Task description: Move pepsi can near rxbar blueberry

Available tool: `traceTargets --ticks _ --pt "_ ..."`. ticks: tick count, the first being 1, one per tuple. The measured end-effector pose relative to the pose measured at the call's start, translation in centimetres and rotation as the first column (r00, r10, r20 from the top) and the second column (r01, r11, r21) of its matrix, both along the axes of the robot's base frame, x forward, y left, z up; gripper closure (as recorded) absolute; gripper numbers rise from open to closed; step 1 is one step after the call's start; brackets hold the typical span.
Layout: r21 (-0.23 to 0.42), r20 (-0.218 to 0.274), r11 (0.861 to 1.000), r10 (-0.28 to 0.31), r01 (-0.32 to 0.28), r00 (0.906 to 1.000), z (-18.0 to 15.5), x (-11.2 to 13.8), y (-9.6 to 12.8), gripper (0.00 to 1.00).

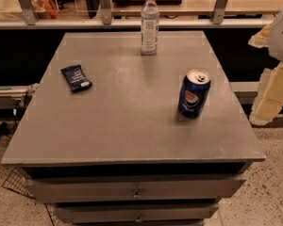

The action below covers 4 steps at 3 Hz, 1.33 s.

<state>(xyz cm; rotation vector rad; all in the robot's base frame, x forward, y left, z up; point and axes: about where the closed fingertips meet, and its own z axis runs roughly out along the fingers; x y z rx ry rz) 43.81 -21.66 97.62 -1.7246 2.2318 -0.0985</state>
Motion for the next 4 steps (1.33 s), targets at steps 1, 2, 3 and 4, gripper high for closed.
traceTargets --ticks 1,2,3,4 --pt "0.000 0.000 1.000 0.000 0.000 1.0000 0.0 0.0 0.0 0.00" --pt "0.047 0.013 0.999 -0.002 0.001 0.9999 -0.2 0.3 0.0 0.00" --pt "0.184 0.038 0.982 -0.048 0.040 0.9981 -1.5 1.9 -1.6 0.00" --pt "0.378 0.050 0.923 -0.089 0.063 0.9948 -3.7 4.2 -2.3 0.00"
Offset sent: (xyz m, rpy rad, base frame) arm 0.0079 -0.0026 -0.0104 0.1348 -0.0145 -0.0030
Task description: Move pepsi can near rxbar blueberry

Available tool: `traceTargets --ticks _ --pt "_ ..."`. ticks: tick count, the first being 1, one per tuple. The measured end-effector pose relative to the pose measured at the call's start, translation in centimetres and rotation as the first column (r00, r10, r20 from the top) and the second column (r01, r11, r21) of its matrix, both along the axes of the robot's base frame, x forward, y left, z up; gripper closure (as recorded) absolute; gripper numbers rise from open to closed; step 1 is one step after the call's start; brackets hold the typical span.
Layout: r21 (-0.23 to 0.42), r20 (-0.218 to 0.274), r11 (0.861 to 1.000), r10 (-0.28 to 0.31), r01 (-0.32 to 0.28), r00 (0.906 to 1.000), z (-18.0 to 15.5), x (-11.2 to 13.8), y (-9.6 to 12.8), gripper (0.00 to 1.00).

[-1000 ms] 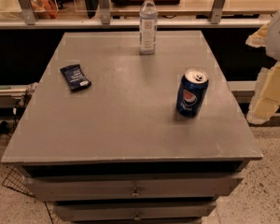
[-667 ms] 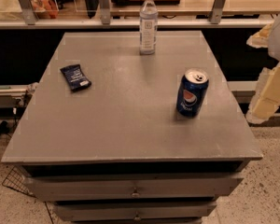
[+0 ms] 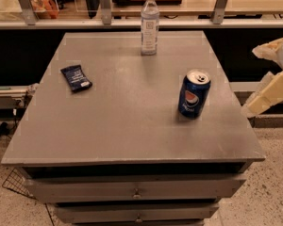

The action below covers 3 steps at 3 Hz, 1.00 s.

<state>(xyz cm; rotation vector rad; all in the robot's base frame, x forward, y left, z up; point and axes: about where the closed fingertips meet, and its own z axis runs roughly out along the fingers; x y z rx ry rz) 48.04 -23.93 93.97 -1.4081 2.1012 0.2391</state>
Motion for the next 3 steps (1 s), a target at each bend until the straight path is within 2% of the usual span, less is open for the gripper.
traceTargets --ticks 1,2,3 --pt "0.223 0.025 0.975 -0.009 0.003 0.9996 -1.7 1.8 1.0 0.00" --pt "0.420 0.057 0.907 -0.002 -0.022 0.9984 -2.9 2.5 3.1 0.00" --pt "0.561 0.098 0.825 0.014 -0.066 0.9951 -4.0 2.8 5.7 0.00"
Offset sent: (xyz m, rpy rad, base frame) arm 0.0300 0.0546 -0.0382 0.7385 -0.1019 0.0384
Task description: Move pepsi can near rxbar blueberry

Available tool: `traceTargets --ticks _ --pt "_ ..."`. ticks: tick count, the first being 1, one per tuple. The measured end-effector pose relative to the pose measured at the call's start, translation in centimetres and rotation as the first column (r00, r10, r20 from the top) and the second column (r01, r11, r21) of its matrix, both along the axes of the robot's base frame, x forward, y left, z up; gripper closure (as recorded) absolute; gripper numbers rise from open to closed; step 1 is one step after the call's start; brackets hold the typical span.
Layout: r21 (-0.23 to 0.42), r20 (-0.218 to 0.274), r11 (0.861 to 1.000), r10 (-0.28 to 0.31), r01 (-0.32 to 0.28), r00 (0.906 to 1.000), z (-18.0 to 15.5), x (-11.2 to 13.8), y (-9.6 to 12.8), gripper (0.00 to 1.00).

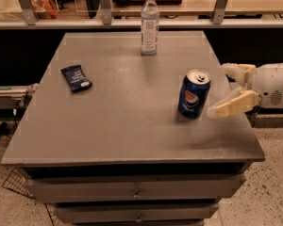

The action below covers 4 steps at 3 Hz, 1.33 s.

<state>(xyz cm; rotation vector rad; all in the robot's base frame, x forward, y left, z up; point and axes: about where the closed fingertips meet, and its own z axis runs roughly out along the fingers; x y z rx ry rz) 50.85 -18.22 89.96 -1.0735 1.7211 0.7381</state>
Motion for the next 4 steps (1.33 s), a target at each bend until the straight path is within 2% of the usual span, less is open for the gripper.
traceTargets --ticks 1,2,3,4 --pt "0.112 0.045 0.993 0.026 -0.031 0.9987 -1.1 0.5 2.5 0.00" --pt "0.187 0.096 0.981 0.041 -0.058 0.9945 -1.7 1.3 4.8 0.15" --pt "0.220 0.191 0.971 0.056 -0.099 0.9800 -0.4 1.8 7.5 0.41" --pt "0.223 0.237 0.968 0.057 -0.112 0.9698 0.5 1.8 8.1 0.64"
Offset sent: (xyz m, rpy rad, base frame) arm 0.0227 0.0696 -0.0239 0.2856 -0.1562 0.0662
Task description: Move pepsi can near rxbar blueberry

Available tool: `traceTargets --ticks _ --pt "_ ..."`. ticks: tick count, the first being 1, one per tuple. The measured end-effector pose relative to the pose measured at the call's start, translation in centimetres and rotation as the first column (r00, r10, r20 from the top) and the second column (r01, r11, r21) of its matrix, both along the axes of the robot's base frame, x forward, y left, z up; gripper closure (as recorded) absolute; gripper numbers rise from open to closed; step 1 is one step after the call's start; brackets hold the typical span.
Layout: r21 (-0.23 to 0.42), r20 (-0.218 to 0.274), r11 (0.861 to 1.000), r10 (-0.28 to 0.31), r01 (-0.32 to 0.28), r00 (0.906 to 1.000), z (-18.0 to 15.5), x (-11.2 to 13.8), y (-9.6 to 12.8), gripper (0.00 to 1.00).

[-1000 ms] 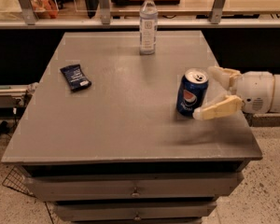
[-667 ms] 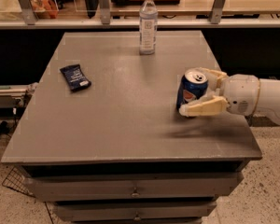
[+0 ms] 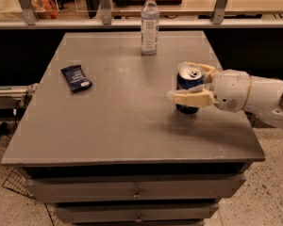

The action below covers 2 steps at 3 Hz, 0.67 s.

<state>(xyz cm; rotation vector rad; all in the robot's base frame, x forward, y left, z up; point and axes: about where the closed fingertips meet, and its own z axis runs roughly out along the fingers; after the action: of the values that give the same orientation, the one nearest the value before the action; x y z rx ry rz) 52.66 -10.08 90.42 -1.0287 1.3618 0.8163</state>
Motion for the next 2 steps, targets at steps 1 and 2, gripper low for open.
traceTargets --ticks 1,2 --pt "0.022 0.051 1.000 0.005 -0.006 0.9987 1.97 0.60 0.28 0.88" --pt "0.024 0.059 1.000 0.008 -0.009 0.9982 2.32 0.68 0.46 1.00"
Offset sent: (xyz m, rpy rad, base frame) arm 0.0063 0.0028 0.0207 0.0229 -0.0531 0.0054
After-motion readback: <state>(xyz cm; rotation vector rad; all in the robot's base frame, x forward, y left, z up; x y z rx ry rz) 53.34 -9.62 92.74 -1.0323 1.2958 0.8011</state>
